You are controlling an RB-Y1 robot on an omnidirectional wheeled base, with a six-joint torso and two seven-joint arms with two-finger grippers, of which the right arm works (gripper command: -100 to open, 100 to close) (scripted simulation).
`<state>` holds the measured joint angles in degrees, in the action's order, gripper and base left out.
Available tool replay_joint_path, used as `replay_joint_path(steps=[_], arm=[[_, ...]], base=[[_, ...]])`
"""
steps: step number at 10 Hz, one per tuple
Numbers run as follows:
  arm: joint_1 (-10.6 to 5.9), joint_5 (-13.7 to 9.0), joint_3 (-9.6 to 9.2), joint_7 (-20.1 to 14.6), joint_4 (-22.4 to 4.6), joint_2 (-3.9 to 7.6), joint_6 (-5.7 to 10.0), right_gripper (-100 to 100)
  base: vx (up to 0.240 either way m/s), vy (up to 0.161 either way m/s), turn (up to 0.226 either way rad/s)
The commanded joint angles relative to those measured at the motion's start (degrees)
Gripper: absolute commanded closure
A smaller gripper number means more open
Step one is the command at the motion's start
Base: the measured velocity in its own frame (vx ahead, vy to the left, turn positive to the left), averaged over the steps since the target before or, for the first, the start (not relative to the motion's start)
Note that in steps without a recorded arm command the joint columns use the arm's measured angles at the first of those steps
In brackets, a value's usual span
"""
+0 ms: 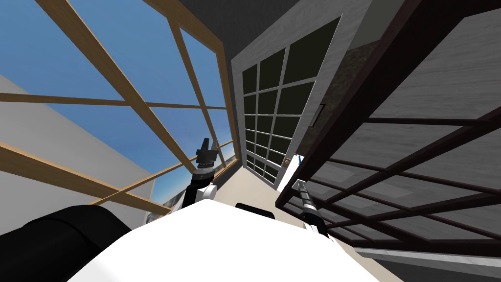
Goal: Pull the door open
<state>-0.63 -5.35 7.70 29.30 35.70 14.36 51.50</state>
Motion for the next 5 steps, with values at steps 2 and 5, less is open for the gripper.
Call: replay_joint_path(steps=[2,5], arm=[[0.1,-0.81,-0.31,-3.27,-0.06,-0.09,-0.09,100],[0.09,-2.16,-0.75,-7.94,-0.04,0.04,-0.12,100]], base=[[-0.031,-0.014,0.044],[-0.04,-0.02,0.063]])
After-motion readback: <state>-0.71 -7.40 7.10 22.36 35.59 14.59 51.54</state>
